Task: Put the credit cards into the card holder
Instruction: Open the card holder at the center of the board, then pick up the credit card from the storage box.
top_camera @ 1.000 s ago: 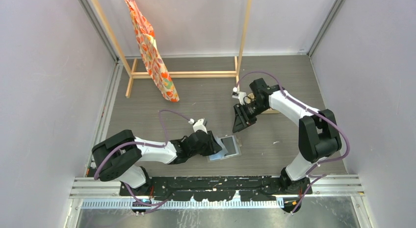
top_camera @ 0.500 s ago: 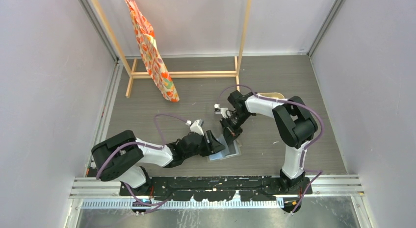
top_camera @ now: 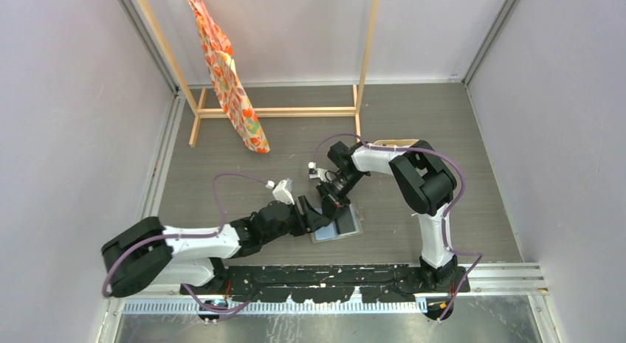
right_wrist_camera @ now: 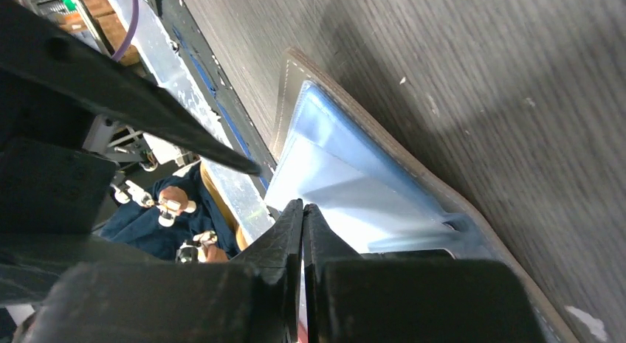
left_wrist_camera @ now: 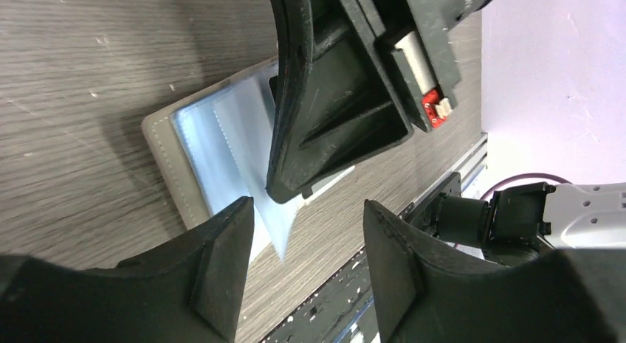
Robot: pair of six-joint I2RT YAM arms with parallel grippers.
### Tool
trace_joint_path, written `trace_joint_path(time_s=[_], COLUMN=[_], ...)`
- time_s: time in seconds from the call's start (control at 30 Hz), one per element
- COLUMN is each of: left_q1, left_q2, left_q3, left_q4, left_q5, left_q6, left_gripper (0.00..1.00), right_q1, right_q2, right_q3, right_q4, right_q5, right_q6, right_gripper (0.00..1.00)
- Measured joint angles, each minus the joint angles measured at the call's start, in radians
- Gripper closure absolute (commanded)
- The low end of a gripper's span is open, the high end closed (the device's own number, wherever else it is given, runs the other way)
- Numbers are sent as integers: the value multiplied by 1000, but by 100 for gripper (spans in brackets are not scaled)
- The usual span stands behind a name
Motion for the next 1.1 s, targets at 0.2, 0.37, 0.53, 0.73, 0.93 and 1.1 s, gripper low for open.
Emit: trace_joint_path(time_s=[0.2,0.37,0.53,0.73,0.93,1.1], left_q1=[0,0,0,0,0,0], left_q2=[-249,-380,-328,-213,-234,-388], left_q3=[24,32,32,32,32,32], left_q4=[-279,-383,-322,-179,-139,-202], left_q5=[-72,-85,-32,29,15,-44], left_q6=[48,82,121,174,278,328], left_gripper=[55,57,56,33,0,0], right_q1=[-3,-23,-77,-234,-517,-668], right_q2=[7,7,-35,-250,-512,-583], right_q3=[11,40,92,82,20,-41], right_q4=[0,-60,-172,-236,-149,-23], right_q5=[23,38,40,80,164,291], right_q6=[9,-59,-209,-314,-279,-186], right_gripper=[88,86,83,78,62,55])
